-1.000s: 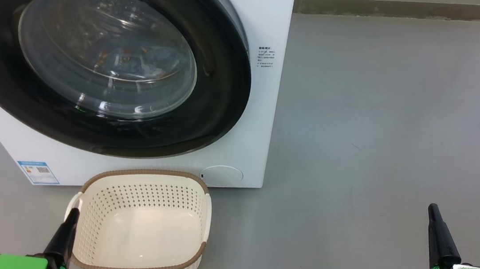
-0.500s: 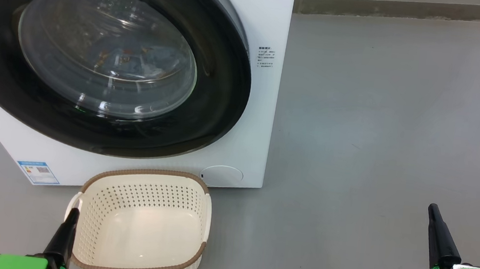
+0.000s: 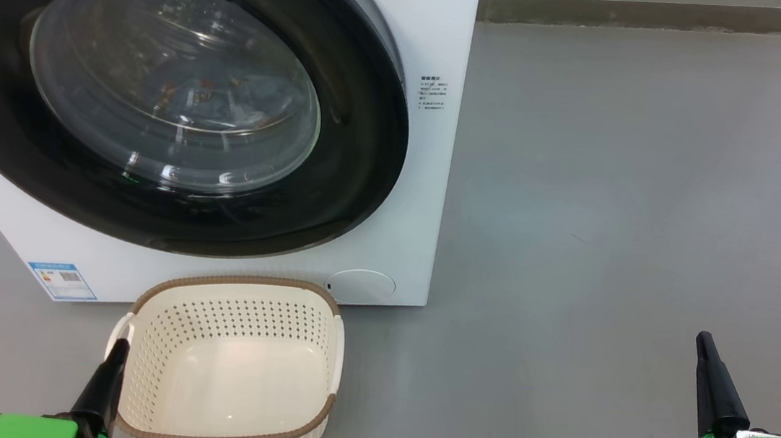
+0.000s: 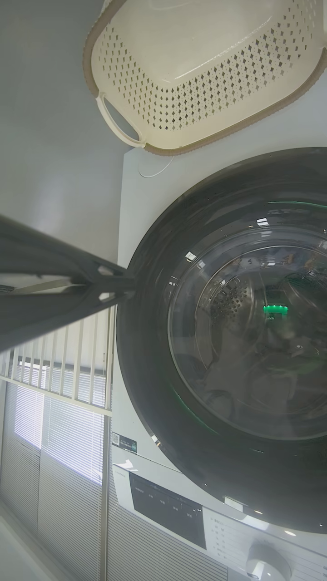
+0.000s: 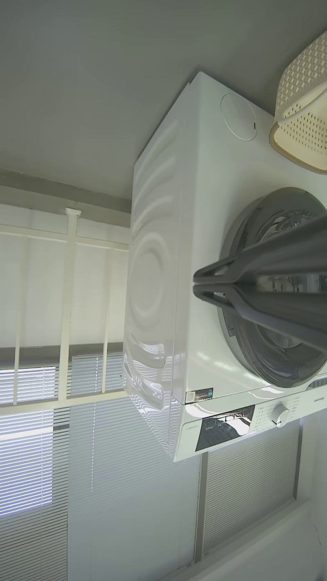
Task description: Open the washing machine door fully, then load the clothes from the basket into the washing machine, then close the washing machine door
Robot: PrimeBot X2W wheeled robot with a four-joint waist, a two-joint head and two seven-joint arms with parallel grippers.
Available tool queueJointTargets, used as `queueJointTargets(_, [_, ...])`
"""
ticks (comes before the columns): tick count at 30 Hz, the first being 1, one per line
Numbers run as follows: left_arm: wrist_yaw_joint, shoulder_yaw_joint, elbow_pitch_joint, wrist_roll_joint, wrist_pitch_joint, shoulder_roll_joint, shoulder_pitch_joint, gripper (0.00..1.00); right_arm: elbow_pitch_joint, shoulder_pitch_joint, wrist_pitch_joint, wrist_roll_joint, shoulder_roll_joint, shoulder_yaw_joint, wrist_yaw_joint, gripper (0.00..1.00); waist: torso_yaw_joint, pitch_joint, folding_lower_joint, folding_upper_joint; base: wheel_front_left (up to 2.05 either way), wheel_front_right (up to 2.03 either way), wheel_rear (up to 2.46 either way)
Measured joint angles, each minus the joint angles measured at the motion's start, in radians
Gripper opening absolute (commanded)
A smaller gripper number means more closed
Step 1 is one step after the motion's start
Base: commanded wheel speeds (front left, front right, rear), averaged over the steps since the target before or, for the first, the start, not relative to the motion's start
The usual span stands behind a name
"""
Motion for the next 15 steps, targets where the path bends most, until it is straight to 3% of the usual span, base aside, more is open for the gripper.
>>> queueJointTargets(15, [0.0, 0.001, 0.0, 0.0, 0.003, 0.0, 0.0, 0.0, 0.0, 0.0, 0.0, 0.0, 0.001, -0.001, 0.0, 0.0, 0.0, 0.0, 0.0, 0.0, 0.0, 0.0, 0.0])
